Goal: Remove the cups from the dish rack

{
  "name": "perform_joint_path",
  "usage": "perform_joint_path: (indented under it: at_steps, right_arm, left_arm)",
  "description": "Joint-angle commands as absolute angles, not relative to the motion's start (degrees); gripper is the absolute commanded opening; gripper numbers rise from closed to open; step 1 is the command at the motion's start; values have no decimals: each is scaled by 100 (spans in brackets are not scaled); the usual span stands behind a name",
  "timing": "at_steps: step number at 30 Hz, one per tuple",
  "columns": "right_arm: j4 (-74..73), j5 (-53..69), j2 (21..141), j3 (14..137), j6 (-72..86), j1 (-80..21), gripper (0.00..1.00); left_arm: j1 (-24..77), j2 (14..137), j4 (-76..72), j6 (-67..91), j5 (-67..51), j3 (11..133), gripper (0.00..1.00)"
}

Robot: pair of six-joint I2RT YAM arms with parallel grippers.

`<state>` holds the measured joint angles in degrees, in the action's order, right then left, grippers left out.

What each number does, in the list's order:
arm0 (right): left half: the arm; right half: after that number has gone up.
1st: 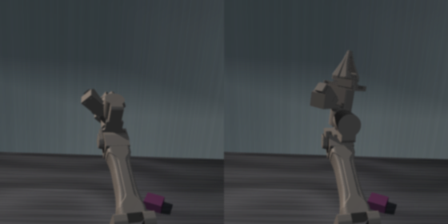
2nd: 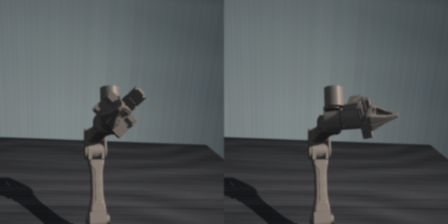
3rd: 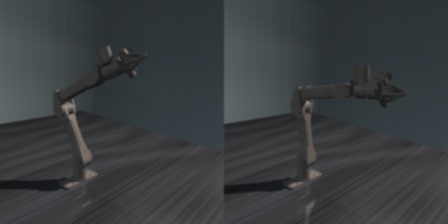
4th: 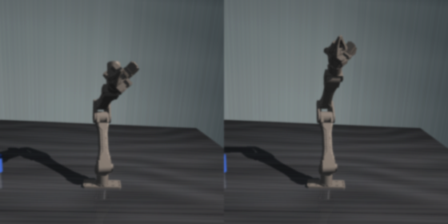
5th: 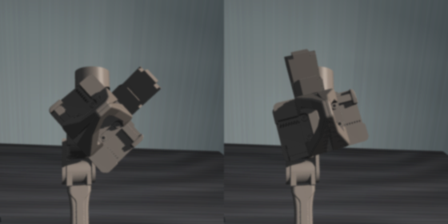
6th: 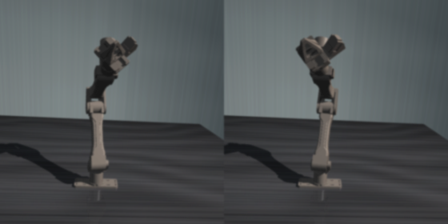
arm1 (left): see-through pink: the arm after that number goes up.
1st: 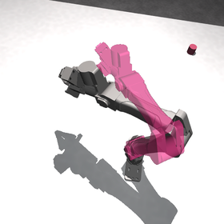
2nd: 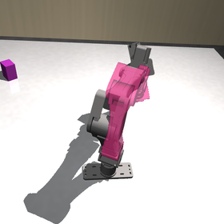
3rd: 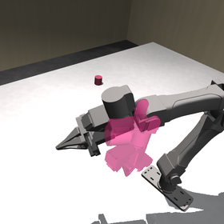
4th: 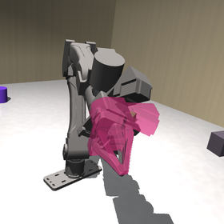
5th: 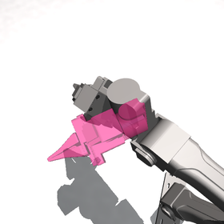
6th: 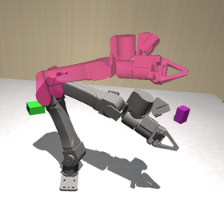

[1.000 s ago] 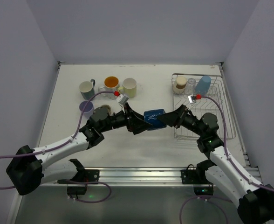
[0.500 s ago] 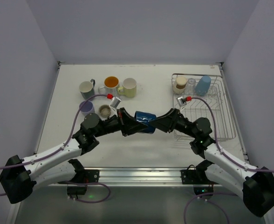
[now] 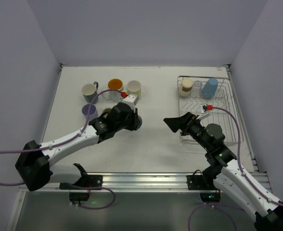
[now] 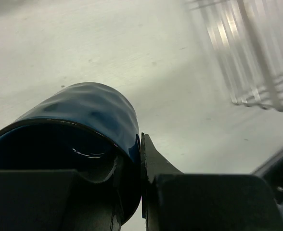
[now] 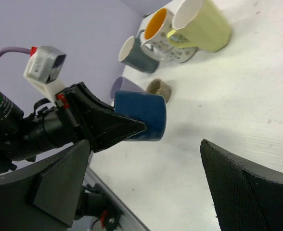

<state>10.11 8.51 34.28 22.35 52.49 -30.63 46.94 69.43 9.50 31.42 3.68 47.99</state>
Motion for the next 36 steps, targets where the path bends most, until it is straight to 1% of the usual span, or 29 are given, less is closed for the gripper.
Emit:
perform_joint_path:
  at_steps: [1,5,9,11,15,16,18,19,23,24,27,28,33,34,36]
  right_arm:
    - [203,193,3191,2391,4641,-3050,99]
    - [-130,229,2989,2329,4474,-3050,99]
    - [-141,237,2699,2066,4535,-3050,99]
    - [-123,316,2541,1908,4588,-3050,99]
    - [-211,325,2373,1810,4483,-3050,99]
    - [-254,316,2364,1828,4439,-3050,99]
    - [-299,255,2373,1854,4351,-3050,99]
    - [-334,246,2382,1898,4333,-3050,99]
    - [-518,53,2391,2021,4263,-3059,99]
    - [-562,-69,2373,2056,4237,-3050,99]
    - [-676,-254,2434,2258,4122,-3050,99]
    - [-729,-333,2478,2381,4087,-3059,99]
    - [-949,-623,2899,2847,3868,-3050,98]
    - [-1028,-781,3092,3030,3798,-3050,97]
    - [-1159,-1378,3330,3277,3560,-3050,91]
  left_arm:
    - [4684,7662,1405,2576,1624,5640,0]
    - [4667,8803,1757,2417,2038,6247,0]
    - [4536,9481,1871,2268,2250,6705,0]
    - [4352,9807,2012,2162,2276,6977,0]
    - [4061,10089,1969,1996,2250,7136,0]
    - [4017,10125,1925,1960,2189,7145,2]
    - [3911,10283,1916,1907,2171,7276,7]
    - [3876,10353,1951,1864,2171,7338,13]
    - [3762,10538,2004,1837,2145,7427,23]
    - [3753,10521,1978,1837,2110,7409,31]
    - [3753,10433,1925,1846,2013,7383,42]
    - [3753,10407,1925,1846,1969,7383,48]
    - [3753,9959,1960,1889,1714,7400,60]
    - [3753,9845,1960,1916,1505,7392,63]
    - [3762,9362,1873,1960,1206,7331,65]
